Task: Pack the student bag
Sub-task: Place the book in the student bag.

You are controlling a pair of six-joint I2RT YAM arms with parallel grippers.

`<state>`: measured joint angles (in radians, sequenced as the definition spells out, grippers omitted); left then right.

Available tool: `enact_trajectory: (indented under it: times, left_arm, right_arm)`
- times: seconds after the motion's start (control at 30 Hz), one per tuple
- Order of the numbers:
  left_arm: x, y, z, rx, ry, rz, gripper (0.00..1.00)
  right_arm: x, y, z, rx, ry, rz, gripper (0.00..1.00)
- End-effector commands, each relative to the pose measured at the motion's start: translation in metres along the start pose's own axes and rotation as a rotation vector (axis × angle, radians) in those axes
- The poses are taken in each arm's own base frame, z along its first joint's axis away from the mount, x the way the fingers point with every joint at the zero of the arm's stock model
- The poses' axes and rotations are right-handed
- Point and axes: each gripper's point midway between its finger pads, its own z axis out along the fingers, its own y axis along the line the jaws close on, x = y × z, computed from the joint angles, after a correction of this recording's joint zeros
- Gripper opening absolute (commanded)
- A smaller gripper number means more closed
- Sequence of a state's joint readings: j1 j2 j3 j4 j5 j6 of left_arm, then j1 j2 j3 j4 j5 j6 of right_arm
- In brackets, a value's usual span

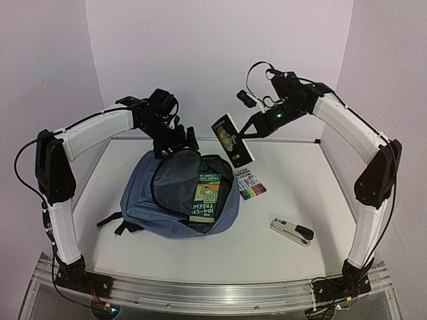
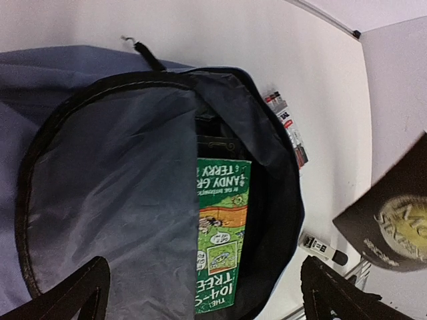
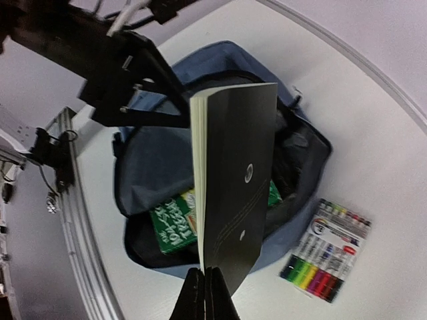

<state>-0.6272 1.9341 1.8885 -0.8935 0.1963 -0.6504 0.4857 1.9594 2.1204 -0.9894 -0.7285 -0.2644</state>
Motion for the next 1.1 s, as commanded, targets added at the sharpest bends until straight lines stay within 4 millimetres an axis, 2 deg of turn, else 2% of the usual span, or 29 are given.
enact_trajectory:
  times: [0.0,0.1,0.27,0.47,0.6,0.73,0.9,1.07]
  left_arm:
    - [-0.015,-0.001,-0.046,0.043,-0.113,-0.067,1.00]
    - [-0.008,0.021,-0.048,-0.041,-0.105,-0.114,1.00]
    - [0.005,0.058,-0.057,-0.169,-0.091,-0.174,1.00]
    - [0.029,0.102,-0.054,-0.244,-0.008,-0.259,1.00]
    - [0.032,0.121,-0.045,-0.245,0.014,-0.281,1.00]
    - [0.029,0.126,-0.033,-0.187,0.026,-0.277,1.00]
    - [0.023,0.107,-0.012,-0.055,0.056,-0.210,0.97]
    - [0.024,0.103,0.005,-0.009,0.092,-0.183,0.92]
  right_arm:
    - [-0.031,0.038,0.006,-0.165,-0.103,0.100,0.00]
    - [-0.028,0.054,0.029,-0.262,-0.092,0.190,0.00]
    - [-0.020,0.059,0.062,-0.356,-0.080,0.310,0.00]
    - [-0.013,0.056,0.081,-0.401,-0.076,0.382,0.00]
    - [-0.006,0.053,0.089,-0.406,-0.074,0.412,0.00]
    - [0.001,0.051,0.095,-0.405,-0.066,0.444,0.00]
    - [0.008,0.047,0.100,-0.393,-0.060,0.461,0.00]
    - [0.013,0.045,0.101,-0.382,-0.055,0.465,0.00]
